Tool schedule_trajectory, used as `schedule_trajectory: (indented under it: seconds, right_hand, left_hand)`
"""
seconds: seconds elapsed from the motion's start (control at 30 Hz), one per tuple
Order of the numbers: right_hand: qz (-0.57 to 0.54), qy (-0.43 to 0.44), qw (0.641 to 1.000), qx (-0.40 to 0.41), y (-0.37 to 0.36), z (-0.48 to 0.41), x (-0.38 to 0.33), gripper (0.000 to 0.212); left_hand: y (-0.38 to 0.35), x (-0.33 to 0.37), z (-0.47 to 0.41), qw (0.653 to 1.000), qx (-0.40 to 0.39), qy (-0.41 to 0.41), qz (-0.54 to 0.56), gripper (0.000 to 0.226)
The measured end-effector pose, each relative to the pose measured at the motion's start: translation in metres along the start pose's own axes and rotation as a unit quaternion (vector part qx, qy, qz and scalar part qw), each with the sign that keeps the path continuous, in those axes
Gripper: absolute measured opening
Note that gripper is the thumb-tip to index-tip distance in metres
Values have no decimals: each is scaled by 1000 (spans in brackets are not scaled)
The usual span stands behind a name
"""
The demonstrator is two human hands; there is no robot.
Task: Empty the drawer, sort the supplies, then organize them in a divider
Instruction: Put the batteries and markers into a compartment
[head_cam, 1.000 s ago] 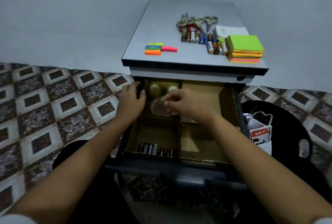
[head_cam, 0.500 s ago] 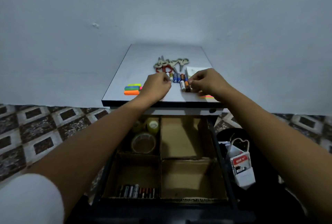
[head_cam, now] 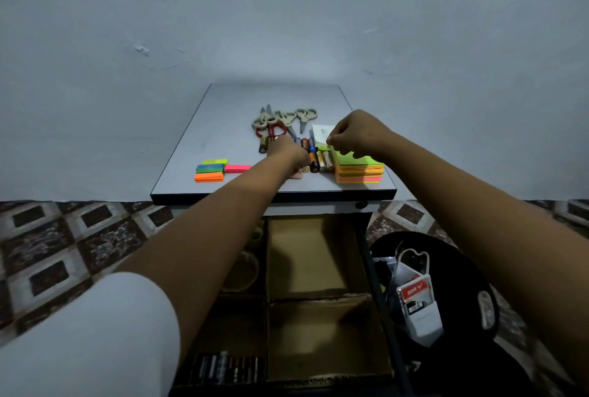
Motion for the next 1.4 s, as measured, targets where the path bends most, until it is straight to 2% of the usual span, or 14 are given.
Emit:
schedule_trajectory:
  seconds: [0.07, 0.23, 0.37, 0.47, 0.73, 0.9, 0.97, 1.13, 1.23, 1.33, 1.4]
  right_hand:
    - [40, 8, 999, -18, -5, -5, -2, 25]
    - [157, 35, 985, -63, -23, -21, -8, 29]
    - [219, 32, 973, -68, -37, -32, -9, 10]
    - [257, 11, 964, -70, -42, -33, -10, 15]
    - [294, 6, 953, -78, -54, -36, -9, 37]
    - [286, 6, 955, -76, -56, -38, -10, 30]
    - [270, 10, 960, -72, -53, -39, -10, 27]
    - [177, 37, 982, -61, -37, -31, -24, 40]
    - [-3, 5, 998, -57, -31, -12, -34, 25]
    - [-187, -41, 978, -87, -40, 15, -40, 16]
    - [-264, -50, 958, -103, -53, 33, -44, 15]
  left_hand:
    - [3, 0, 0, 1000, -7, 9, -22, 12]
    - [15, -4, -2, 999, -23, 15, -17, 14]
    - [34, -6, -2, 999, -33, 30, 13, 13]
    - [46, -7, 0, 999, -31, 20, 32, 17]
    - [57, -14, 7, 999, -41, 24, 28, 19]
    - [62, -16, 12, 998, -38, 18, 49, 17]
    - [66, -18, 15, 997, -39, 19, 60, 16]
    - [74, -24, 28, 992, -59, 22, 105, 12]
    - [78, -35, 43, 986, -79, 14, 145, 10]
    - [83, -55, 58, 979, -92, 17, 183, 11]
    - [87, -72, 68, 976, -87, 18, 198, 11]
Point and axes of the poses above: each hand's wrist, its own z-axis away from the middle knuckle, its own y-axis out of the back of the hand, x = y × z, the point moved 3 cm from there along -z, towards the middle knuckle, and after that the axes turned 13 degrees about y, right-handed, at the moved point
